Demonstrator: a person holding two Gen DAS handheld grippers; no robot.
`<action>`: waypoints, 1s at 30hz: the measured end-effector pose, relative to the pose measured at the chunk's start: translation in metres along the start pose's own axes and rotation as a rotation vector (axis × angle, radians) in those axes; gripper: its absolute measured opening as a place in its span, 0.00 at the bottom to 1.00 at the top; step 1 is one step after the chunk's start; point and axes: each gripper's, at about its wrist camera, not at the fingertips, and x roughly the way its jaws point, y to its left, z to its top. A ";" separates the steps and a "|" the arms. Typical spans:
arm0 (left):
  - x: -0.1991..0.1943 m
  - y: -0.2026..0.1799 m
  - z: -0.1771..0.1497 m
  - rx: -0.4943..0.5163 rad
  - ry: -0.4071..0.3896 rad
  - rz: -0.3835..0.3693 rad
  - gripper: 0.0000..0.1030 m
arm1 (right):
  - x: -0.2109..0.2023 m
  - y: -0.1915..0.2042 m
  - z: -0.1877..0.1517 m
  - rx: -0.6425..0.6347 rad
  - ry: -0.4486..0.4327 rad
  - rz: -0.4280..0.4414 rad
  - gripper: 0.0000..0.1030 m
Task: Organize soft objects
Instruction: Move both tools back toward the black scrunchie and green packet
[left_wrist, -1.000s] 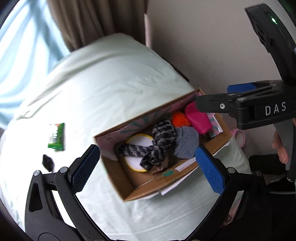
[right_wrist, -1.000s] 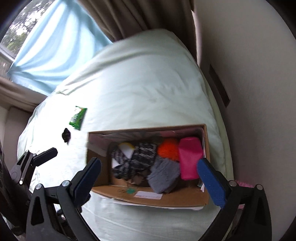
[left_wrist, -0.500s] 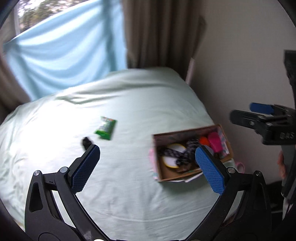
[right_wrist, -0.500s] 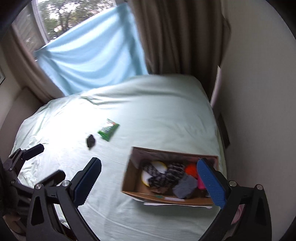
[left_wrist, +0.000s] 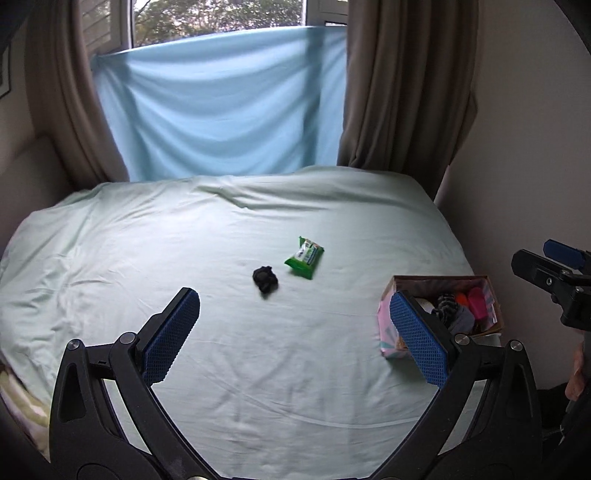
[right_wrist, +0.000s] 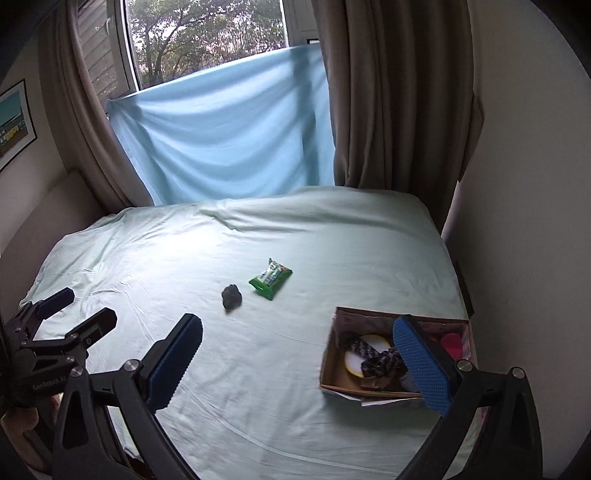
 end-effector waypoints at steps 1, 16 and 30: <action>-0.001 0.008 -0.001 -0.004 0.000 -0.006 1.00 | -0.002 0.008 -0.002 0.001 -0.009 -0.010 1.00; 0.035 0.094 0.021 0.040 -0.007 -0.048 0.99 | 0.032 0.085 0.018 0.070 -0.026 -0.079 1.00; 0.152 0.132 0.045 0.036 0.089 -0.006 0.99 | 0.165 0.108 0.059 0.085 0.038 -0.055 1.00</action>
